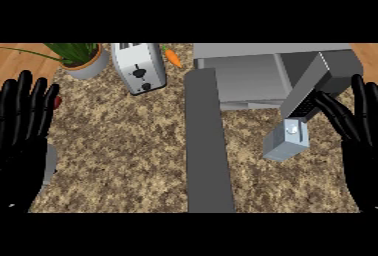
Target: Pick up the milk, place it into the microwave and close the microwave
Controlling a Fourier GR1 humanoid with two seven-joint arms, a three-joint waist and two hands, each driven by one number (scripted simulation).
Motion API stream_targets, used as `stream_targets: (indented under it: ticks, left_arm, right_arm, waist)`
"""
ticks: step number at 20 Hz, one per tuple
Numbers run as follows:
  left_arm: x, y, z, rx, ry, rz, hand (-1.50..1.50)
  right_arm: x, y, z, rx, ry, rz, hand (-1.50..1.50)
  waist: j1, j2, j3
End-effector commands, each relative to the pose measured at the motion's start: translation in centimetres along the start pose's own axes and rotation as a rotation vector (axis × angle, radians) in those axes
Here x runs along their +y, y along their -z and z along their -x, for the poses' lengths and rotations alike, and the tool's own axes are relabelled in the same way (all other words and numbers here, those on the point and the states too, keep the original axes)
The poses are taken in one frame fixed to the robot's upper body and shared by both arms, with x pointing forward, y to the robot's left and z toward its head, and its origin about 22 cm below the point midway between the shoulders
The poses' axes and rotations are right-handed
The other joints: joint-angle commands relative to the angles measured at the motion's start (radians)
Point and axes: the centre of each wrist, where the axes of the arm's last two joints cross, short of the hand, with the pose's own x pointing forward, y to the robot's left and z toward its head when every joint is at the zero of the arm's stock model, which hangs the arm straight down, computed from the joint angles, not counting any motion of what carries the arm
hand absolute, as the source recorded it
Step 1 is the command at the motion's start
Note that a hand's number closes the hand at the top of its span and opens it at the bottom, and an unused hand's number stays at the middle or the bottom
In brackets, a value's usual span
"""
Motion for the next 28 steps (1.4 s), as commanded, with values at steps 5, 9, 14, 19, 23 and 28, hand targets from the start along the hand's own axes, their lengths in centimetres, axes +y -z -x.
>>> stream_targets:
  ticks: [5,9,14,19,23,28]
  left_arm:
    - [1.4,0.9,4.0,0.041,-0.008,-0.028,-1.5]
    - [0.3,-1.9,3.8,0.177,-0.06,-0.097,-1.5]
    - [4.7,-3.0,1.0,0.168,-0.054,-0.095,-1.5]
    - [5.5,-4.6,1.6,0.193,-0.055,-0.104,-1.5]
    - [6.5,-5.6,-0.4,0.168,-0.064,-0.087,-1.5]
    - [7.6,-6.6,-1.6,0.164,-0.08,-0.081,-1.5]
  right_arm:
    - [0.0,2.8,-1.0,-0.025,0.134,0.044,-1.5]
    - [0.3,3.1,-3.0,0.076,0.147,-0.048,-1.5]
    - [1.9,2.1,-5.2,0.1,0.141,-0.02,-1.5]
    - [0.6,-0.4,-4.8,0.121,0.077,0.018,-1.5]
    - [1.1,0.4,-2.7,0.189,0.034,0.044,-1.5]
    - [-1.3,-1.5,-1.0,0.209,0.043,0.068,-1.5]
  waist:
    - [0.021,0.008,-0.069]
    - [0.027,0.002,-0.069]
    - [0.029,0.001,-0.069]
    - [0.025,0.002,-0.068]
    - [0.03,0.002,-0.069]
    - [0.026,0.003,-0.068]
